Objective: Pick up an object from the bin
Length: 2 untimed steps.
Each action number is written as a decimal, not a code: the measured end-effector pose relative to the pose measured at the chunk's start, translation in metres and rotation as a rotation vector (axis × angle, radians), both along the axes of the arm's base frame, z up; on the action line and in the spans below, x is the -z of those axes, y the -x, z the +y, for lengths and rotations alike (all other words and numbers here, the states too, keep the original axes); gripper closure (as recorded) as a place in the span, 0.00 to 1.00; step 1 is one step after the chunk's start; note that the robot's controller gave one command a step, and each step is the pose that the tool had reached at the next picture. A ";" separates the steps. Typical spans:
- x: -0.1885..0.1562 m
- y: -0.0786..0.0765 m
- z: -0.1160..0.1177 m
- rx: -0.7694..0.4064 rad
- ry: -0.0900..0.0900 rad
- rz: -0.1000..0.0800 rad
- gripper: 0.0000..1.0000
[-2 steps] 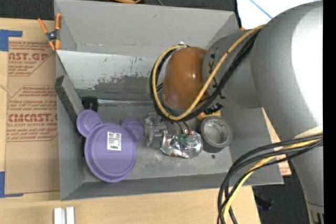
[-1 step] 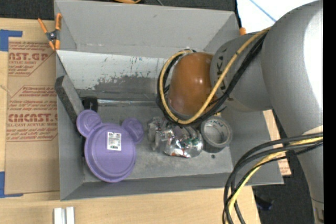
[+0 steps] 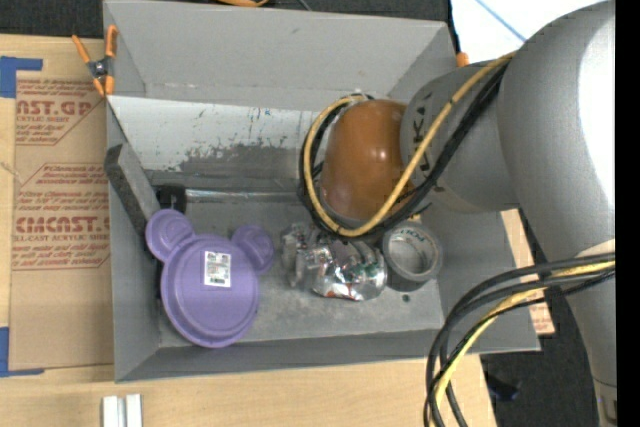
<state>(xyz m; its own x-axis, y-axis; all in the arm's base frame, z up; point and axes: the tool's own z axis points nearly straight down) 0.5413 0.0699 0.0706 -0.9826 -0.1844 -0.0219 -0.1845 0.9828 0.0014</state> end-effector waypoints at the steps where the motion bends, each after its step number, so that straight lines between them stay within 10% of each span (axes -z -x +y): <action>1: -0.079 -0.026 -0.030 -0.084 -0.003 -0.012 1.00; 2: -0.062 0.001 -0.006 -0.057 -0.003 0.013 1.00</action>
Offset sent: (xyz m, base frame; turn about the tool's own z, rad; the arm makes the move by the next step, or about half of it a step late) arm 0.0001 -0.0086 0.0631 -0.0546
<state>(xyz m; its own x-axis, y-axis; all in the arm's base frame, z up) 0.5405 0.0643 0.1328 -0.9706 -0.2404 -0.0100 -0.2405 0.9706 0.0066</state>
